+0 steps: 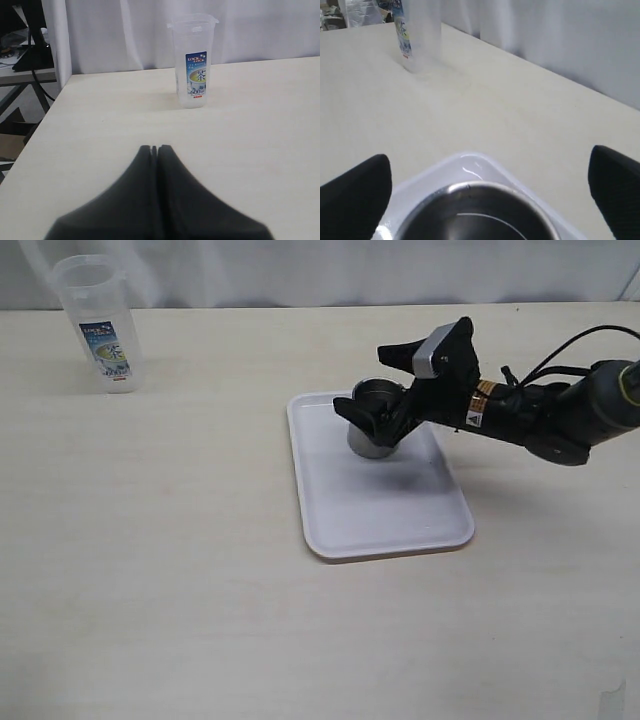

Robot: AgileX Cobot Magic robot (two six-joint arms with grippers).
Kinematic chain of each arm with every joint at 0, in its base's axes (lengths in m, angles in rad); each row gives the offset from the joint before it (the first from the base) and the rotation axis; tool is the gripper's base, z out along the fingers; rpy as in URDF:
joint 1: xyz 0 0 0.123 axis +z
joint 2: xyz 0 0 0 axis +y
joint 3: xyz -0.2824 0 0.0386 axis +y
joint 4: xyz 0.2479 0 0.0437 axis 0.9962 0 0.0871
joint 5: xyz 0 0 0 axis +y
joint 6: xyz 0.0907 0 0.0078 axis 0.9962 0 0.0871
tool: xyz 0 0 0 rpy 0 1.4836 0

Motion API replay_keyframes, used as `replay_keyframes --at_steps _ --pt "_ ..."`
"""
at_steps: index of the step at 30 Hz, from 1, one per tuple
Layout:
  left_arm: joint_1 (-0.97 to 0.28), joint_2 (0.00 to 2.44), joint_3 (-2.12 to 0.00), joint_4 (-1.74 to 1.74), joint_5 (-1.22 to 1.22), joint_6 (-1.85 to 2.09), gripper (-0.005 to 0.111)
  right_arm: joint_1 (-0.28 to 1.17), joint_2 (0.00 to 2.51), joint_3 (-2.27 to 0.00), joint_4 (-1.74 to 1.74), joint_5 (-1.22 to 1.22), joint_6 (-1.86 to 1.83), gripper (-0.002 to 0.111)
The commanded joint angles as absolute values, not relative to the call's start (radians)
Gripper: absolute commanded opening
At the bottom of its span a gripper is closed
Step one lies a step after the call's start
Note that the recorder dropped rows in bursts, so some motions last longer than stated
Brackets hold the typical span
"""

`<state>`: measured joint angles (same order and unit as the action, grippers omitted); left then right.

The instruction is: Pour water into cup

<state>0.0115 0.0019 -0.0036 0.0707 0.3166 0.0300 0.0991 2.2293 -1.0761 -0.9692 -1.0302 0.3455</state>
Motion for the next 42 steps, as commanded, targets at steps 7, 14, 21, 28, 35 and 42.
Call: replay_keyframes --at_steps 7,14,21,28,35,42 --pt "0.016 0.000 0.000 0.069 0.308 0.028 0.000 0.095 2.085 -1.076 -1.009 -1.040 0.365 0.110" --pt "0.016 0.000 0.000 0.069 0.308 0.028 0.000 0.095 1.913 -1.050 -0.899 -0.862 0.504 0.109" --pt "0.016 0.000 0.000 0.069 0.308 0.028 0.000 0.095 1.691 -1.050 -0.927 -0.443 0.730 0.048" --pt "0.016 0.000 0.000 0.069 0.308 0.028 0.000 0.095 1.528 -1.050 -1.202 -0.384 1.042 0.004" --pt "0.016 0.000 0.000 0.069 0.308 0.028 0.000 0.095 1.336 -1.044 -1.570 -0.386 1.446 0.004" --pt "0.016 0.000 0.000 0.069 0.308 0.028 0.000 0.095 1.076 -0.905 -1.581 -0.384 1.480 0.004"
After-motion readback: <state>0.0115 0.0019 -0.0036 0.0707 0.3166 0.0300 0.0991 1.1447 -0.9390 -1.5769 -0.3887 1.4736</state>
